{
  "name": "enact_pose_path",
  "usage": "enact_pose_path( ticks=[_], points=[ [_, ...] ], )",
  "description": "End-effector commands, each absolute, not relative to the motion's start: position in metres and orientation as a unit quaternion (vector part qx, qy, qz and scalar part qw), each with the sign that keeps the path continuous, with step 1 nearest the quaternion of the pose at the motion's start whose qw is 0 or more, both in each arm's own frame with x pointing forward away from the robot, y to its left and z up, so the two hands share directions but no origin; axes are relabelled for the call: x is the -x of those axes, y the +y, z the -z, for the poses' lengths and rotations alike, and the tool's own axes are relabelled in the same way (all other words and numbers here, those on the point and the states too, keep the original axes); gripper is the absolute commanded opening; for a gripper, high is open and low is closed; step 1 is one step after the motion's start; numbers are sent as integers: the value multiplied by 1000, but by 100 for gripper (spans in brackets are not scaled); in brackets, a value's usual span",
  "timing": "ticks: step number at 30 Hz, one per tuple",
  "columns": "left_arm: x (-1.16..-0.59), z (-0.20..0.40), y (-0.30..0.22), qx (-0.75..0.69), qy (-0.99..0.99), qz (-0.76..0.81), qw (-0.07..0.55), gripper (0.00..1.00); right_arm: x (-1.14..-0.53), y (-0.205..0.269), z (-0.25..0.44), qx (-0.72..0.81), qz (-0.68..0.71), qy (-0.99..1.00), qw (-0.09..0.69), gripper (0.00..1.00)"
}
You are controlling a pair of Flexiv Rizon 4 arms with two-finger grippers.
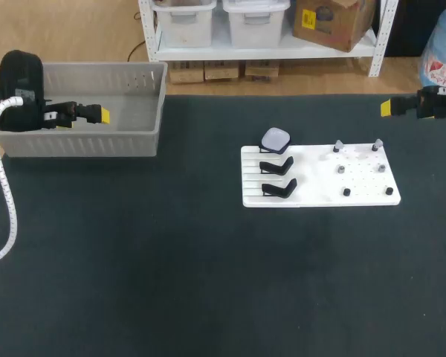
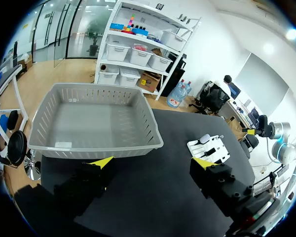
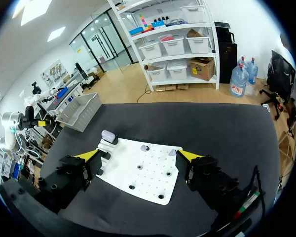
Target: Pick up each earbud case from the left stands, insert the matching earbuds, close the lid, and place the case in the box.
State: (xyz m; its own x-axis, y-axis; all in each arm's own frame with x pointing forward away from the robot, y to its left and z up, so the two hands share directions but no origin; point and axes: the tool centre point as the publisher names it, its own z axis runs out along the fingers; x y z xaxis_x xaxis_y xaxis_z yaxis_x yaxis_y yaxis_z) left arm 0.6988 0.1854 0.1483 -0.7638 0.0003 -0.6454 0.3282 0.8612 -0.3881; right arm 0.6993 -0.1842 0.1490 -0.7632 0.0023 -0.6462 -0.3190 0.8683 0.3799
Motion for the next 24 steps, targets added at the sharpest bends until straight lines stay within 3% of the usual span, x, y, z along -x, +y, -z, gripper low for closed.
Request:
enact_pose_path(
  ticks=[1,12,24],
  points=[
    [-700,-152,175,-136,893,271,331,100,-699,-184,-149,87,-241,908,332,100],
    [-710,-163,133,-327,791,363,368,100,-699,-184,-149,87,-241,908,332,100],
    [-718,-157,76,-493,715,353,349,100,-699,-184,-149,87,-241,908,332,100]
  ],
)
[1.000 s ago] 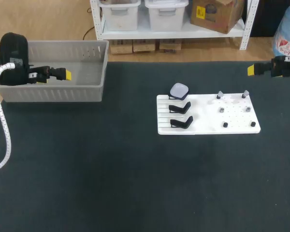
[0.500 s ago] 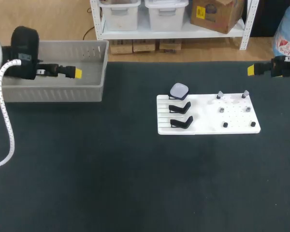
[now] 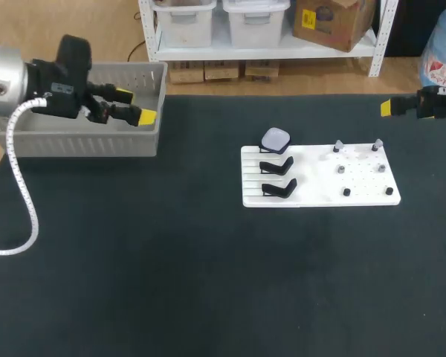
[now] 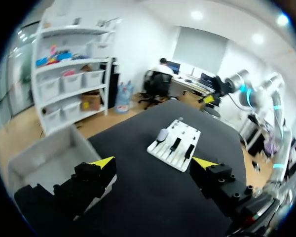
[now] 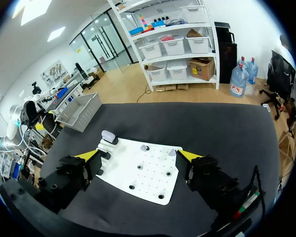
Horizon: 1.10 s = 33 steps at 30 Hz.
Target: Pick up each earbud case from the left stands, insert the matching earbuds, close the lid, and place the case in the box.
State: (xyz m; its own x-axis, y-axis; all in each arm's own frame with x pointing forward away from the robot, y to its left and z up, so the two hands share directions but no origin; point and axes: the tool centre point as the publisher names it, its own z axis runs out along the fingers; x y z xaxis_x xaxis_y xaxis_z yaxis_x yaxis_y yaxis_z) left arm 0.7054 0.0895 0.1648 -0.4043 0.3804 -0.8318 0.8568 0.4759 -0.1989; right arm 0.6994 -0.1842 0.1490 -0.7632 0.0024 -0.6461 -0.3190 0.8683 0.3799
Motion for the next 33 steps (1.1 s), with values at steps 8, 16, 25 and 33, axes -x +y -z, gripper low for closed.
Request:
enact_pose_path(
  ticks=[8,16,25,33],
  points=[
    [-730,-144,41,-546,687,327,351,100,-699,-184,-149,87,-241,908,332,100],
    [-740,-137,23,-557,678,337,341,100,-699,-184,-149,87,-241,908,332,100],
    [-740,-137,23,-557,678,337,341,100,-699,-184,-149,87,-241,908,332,100],
    [-738,-128,29,-558,673,335,352,100,-699,-184,-149,87,-241,908,332,100]
  ],
)
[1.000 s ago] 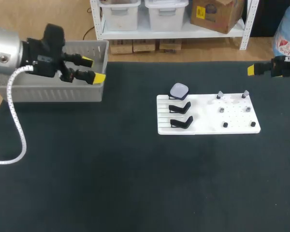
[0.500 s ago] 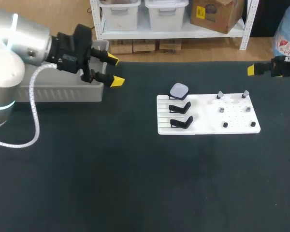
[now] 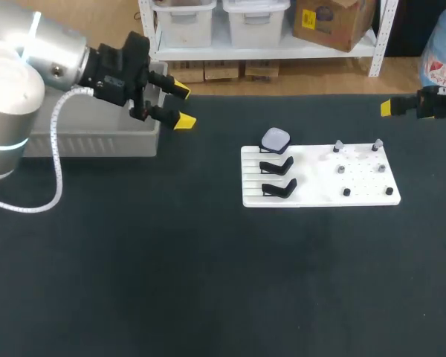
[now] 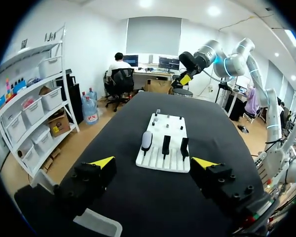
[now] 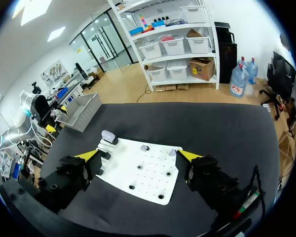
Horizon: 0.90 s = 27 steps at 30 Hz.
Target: Pick up each earbud case from the left stands, insert the matching earbuds, close the lid, and place the case in the box.
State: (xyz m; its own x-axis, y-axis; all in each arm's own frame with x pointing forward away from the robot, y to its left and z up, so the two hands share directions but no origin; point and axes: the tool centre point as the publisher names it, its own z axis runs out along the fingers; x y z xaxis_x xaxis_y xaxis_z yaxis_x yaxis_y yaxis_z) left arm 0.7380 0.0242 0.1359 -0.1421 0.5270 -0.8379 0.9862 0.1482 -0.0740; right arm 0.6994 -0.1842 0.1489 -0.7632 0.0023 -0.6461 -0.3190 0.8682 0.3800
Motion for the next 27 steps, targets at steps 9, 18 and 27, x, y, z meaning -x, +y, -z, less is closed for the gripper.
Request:
enact_pose_path(
  ticks=[9,18,27],
  points=[
    [-752,-112,10,-588,641,346,354,100,-699,-184,-149,87,-241,908,332,100],
    [-768,-89,-22,-602,626,364,337,100,-699,-184,-149,87,-241,908,332,100],
    [-764,-76,-45,-605,612,384,335,100,-699,-184,-149,87,-241,908,332,100]
  ],
)
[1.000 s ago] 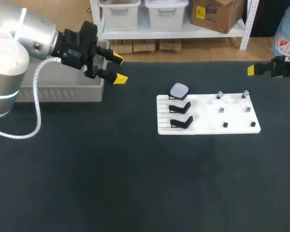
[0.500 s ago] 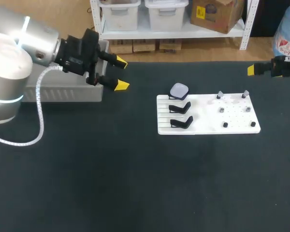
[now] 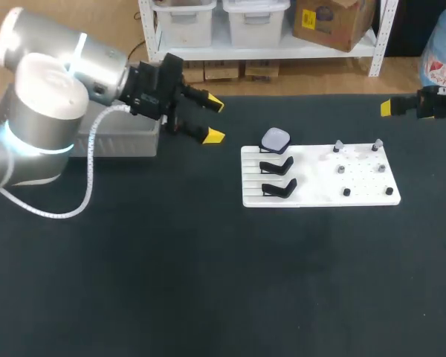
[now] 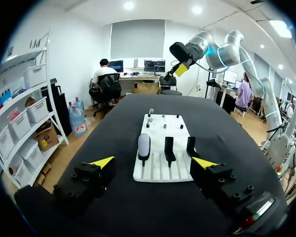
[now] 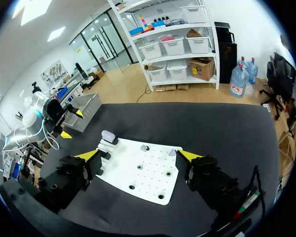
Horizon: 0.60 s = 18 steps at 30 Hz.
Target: Pick up each earbud case from the left stands, insert the matching earbuds, close the lid, and place the case in the box.
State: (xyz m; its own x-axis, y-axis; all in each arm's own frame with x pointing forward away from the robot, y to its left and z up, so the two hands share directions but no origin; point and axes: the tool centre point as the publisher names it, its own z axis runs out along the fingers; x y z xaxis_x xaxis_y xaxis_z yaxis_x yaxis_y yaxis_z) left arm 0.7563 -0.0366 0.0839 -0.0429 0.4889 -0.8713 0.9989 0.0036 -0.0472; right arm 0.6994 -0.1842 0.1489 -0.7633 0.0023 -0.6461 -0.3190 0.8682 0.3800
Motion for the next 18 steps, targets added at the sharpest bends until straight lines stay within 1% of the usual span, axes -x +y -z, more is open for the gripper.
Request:
enact_pose_path(
  ticks=[1,11,13,15,18],
  points=[
    [-763,-75,-47,-605,612,384,335,100,-699,-184,-149,87,-241,908,332,100],
    [-760,-63,-61,-598,610,392,341,100,-699,-184,-149,87,-241,908,332,100],
    [-761,-60,-64,-597,612,393,338,94,-699,-184,-149,87,-241,908,332,100],
    [-760,-57,-68,-598,613,393,335,90,-699,-184,-149,87,-241,908,332,100],
    [-760,-53,-75,-601,615,392,328,91,-699,-184,-149,87,-241,908,332,100]
  ],
)
